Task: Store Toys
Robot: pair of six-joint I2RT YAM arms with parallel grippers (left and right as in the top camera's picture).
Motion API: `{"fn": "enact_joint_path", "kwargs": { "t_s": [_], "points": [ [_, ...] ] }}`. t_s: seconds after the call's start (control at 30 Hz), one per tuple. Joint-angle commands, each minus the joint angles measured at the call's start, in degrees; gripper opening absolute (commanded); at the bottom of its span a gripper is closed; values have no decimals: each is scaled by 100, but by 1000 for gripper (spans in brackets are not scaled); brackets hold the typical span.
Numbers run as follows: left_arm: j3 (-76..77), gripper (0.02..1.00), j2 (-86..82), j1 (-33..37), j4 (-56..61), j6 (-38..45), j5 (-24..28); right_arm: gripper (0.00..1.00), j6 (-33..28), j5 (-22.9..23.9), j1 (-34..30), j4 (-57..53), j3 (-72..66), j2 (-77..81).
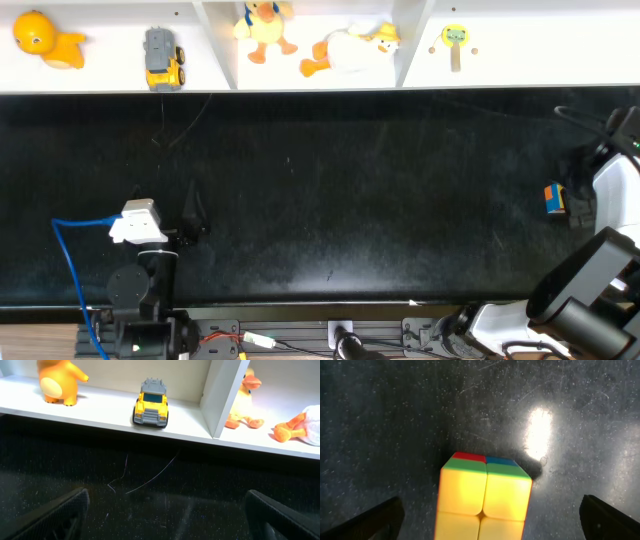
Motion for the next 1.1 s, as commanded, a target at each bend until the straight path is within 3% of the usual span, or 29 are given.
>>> {"fn": "enact_joint_path", "kwargs": {
  "t_s": [0.03, 0.67, 0.77, 0.83, 0.93, 1.1],
  "points": [
    [-37, 998, -68, -26, 9, 39, 11, 963, 98, 125, 26, 278, -221, 48],
    [-37, 998, -68, -26, 9, 39, 11, 904, 181, 122, 107, 970, -411, 573],
    [-37, 996, -68, -26, 9, 39, 11, 807, 177, 129, 105, 986, -411, 573],
    [-37, 998, -68, -26, 9, 39, 11, 645, 168, 131, 105, 984, -411, 573],
    [-37, 998, -68, -26, 9, 39, 11, 524, 151, 131, 105, 973, -411, 570],
    [-37, 996, -68, -26, 9, 39, 11, 393, 17, 125, 107, 960, -407, 570]
  ]
}}
